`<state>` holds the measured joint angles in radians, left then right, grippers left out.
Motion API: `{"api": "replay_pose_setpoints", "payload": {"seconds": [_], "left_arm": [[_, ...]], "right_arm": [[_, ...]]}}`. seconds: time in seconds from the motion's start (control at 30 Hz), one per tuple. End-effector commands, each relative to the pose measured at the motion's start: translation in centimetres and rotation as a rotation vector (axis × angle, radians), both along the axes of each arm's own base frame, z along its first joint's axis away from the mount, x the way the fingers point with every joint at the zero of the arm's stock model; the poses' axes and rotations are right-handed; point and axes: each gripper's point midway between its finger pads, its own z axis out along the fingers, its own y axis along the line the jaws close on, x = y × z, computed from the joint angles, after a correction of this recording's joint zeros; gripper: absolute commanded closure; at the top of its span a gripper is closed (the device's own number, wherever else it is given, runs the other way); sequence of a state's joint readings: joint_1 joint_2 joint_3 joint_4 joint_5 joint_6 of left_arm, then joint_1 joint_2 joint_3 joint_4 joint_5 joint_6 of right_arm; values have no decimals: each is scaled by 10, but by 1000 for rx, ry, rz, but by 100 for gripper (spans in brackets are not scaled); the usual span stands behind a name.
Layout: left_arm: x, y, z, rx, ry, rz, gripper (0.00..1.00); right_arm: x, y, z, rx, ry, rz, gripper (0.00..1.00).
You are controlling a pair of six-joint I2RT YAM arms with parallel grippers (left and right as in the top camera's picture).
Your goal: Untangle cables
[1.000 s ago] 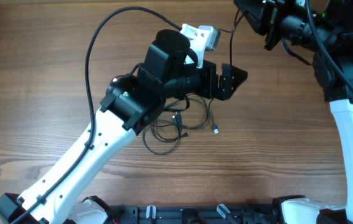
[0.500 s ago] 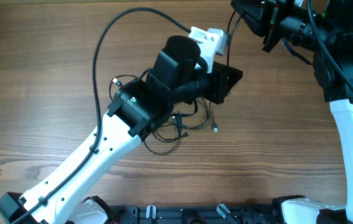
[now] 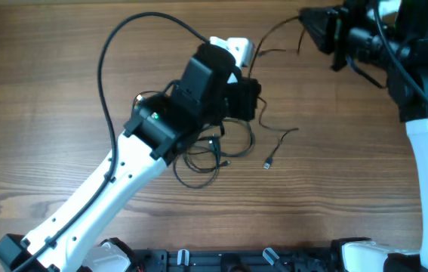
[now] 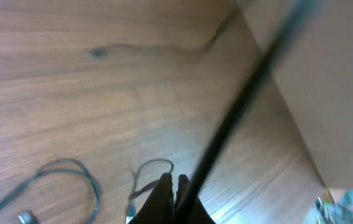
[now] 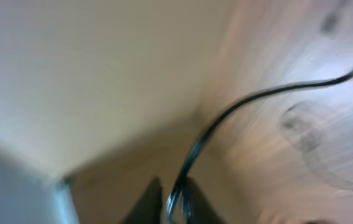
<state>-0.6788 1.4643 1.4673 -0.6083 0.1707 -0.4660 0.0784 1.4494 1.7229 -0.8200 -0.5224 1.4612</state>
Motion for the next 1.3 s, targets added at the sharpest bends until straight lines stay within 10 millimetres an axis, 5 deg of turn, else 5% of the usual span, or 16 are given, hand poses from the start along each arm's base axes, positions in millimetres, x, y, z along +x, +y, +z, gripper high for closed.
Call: {"api": "replay_pose_setpoints", "payload": {"seconds": [0.0,0.07,0.23,0.67,0.77,0.97,1.17,1.27], "left_arm": [[16,14,38,-68,-82,70,96],[16,20,67,-112,-141,82,96],[24,39,118,-202,-273,131,96],[49,87,256,-585,-681,318,96],[60,112,257,-574,-706,480,96],[97,183,227,-429,-698,848,96],[140,248,196,-320,-690,1002,91],[162,254,185,-321,-686,952,92]], "right_arm": [[3,-71,-42,-354,82,-275,52],[-7,-91,-58,-456,155,-340,39],[-27,-115,-78,-670,228,-316,24],[-57,-101,-109,-765,319,-49,24],[-61,-90,-119,-747,324,32,24],[-75,-79,-160,-707,414,130,26],[-81,-55,-194,-629,400,282,27],[-84,-52,-203,-613,414,295,27]]}}
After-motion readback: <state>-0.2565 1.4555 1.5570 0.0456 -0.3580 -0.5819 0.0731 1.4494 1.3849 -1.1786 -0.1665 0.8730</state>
